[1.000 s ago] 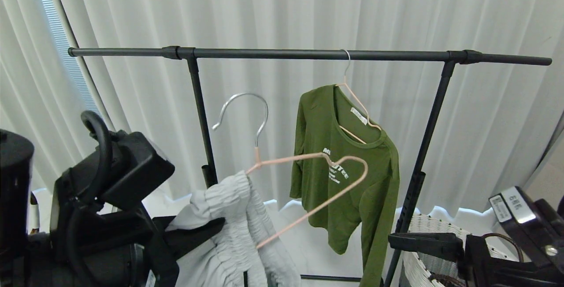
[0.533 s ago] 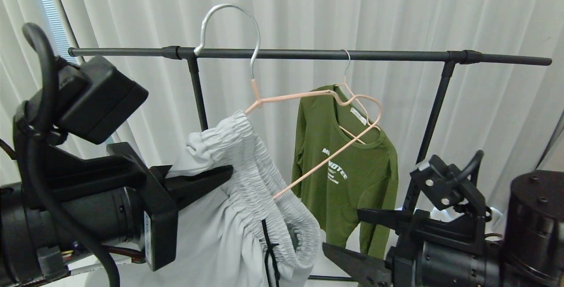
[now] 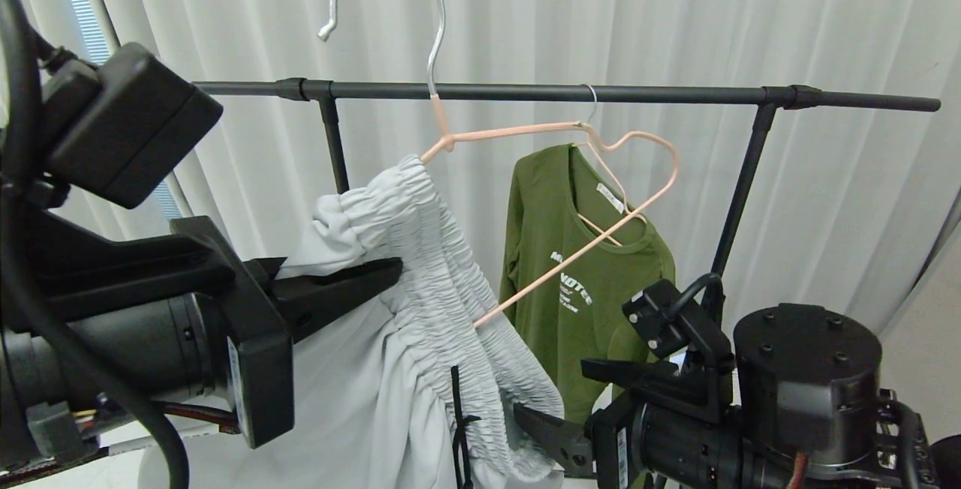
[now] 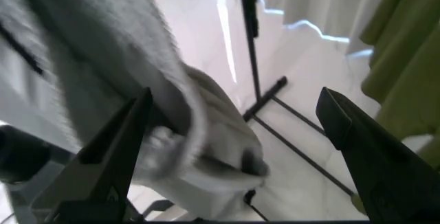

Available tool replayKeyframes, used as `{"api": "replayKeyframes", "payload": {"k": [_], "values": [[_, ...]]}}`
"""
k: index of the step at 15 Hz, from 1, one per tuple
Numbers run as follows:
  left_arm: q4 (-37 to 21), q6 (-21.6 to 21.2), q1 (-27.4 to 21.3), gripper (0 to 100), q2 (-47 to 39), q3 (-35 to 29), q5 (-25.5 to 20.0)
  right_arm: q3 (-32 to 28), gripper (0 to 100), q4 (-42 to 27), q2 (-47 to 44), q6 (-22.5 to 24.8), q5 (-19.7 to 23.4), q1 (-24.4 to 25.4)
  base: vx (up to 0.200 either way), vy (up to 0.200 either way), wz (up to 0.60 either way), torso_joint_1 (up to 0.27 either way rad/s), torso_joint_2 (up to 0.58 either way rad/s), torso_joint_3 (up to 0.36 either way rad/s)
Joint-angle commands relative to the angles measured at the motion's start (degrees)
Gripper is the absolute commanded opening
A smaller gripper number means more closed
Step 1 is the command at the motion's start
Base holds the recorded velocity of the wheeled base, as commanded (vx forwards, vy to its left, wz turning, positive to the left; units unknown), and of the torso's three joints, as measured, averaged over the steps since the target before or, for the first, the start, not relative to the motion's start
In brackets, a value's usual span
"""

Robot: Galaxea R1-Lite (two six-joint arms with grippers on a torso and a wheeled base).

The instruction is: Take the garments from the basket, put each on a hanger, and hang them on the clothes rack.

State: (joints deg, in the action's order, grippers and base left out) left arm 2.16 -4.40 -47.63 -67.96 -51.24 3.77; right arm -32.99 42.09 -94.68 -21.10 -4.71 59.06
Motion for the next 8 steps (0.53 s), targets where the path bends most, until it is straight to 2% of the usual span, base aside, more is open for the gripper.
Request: {"api": "replayKeyframes", "payload": {"k": [1,3,4,8], "values": [[0.04,0.01,-0.01,0,0.02,-0.09,0.01,1.08,100,0.09,-0.41,-0.08,-0.57,-0.18,0.0,0.0,0.0,0.0,0.0,0.0],[0.04,0.01,-0.01,0,0.02,-0.09,0.01,1.52,100,0.01,-0.15,-0.34,-0.92,-0.18,0.0,0.0,0.0,0.0,0.0,0.0],[0.04,0.01,-0.01,0,0.02,-0.18,0.01,1.7,0,0.09,-0.15,-0.52,-1.01,-0.18,0.0,0.0,0.0,0.0,0.0,0.0],[0.22,0.01,-0.01,0,0.11,0.0,0.01,2.23,0,0.01,-0.24,-0.43,-2.15,-0.62,0.0,0.0,0.0,0.0,0.0,0.0]]}}
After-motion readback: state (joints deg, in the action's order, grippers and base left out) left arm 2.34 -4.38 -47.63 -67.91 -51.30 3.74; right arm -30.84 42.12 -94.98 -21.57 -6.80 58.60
